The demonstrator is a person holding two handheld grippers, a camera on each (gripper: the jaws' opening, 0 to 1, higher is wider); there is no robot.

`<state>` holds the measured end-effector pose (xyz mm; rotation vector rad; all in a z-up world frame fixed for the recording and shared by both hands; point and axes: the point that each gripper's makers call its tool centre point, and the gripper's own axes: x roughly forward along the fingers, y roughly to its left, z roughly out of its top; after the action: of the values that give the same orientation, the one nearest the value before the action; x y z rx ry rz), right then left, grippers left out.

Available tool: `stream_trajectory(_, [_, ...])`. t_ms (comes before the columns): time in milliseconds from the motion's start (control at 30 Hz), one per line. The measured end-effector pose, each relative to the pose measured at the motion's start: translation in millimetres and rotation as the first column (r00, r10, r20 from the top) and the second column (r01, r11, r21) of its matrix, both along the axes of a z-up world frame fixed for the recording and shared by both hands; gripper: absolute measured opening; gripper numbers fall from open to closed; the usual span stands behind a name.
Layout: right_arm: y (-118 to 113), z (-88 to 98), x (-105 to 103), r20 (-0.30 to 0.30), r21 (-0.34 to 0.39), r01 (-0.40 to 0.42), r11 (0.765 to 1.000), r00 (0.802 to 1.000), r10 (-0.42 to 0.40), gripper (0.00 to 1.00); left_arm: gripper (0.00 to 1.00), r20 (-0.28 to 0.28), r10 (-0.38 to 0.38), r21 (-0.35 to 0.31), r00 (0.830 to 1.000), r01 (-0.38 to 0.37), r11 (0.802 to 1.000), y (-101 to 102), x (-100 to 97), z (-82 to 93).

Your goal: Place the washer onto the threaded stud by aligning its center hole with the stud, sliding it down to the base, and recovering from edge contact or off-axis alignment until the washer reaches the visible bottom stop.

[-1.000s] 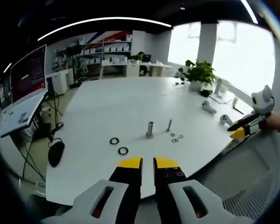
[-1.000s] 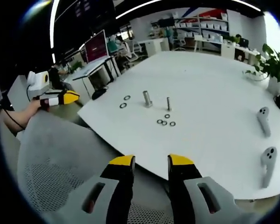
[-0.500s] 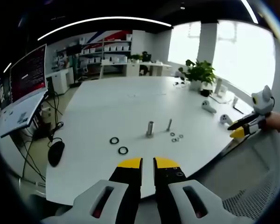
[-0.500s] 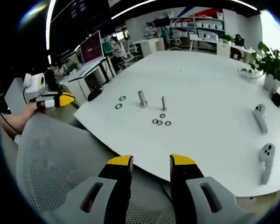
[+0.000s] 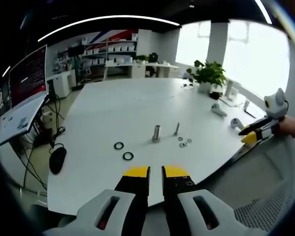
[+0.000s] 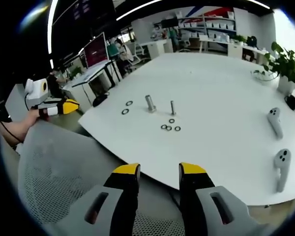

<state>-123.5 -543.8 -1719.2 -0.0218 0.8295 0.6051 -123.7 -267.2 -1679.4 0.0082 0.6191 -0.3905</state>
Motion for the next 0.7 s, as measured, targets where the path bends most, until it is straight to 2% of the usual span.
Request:
stream_trajectory(67, [0,0.1,0,-0.005,0.007,0.004,1.000,1.000,-0.004,0.34,0.10,0.052,0.003,-0.032,0.999,-0.001,0.999,-2,3.3,9.5])
stream_trajectory(200, [1,0.7,-1,-0.004,0.011,0.002,1.000,1.000,-0.002,0.34,0.10,0.024,0.005,-0.017,1.000,-0.004,1.000,0,1.6,3.5])
stream_trajectory(467, [-2,-1.4,0,-0.016,0.009,0.014,1.000,1.000,-0.014,0.34,0.10,0.029,0.006,-0.024,1.000,-0.006,1.000,0,2.2,4.1])
stream_trajectory(700, [-2,1.3,1,-0.005,0.020,0.020,1.000,1.000,-0.020,0.34,0.10,-0.024,-0.036,-0.015,0.999,0.035,0.999,-7,-2.4,-5.0])
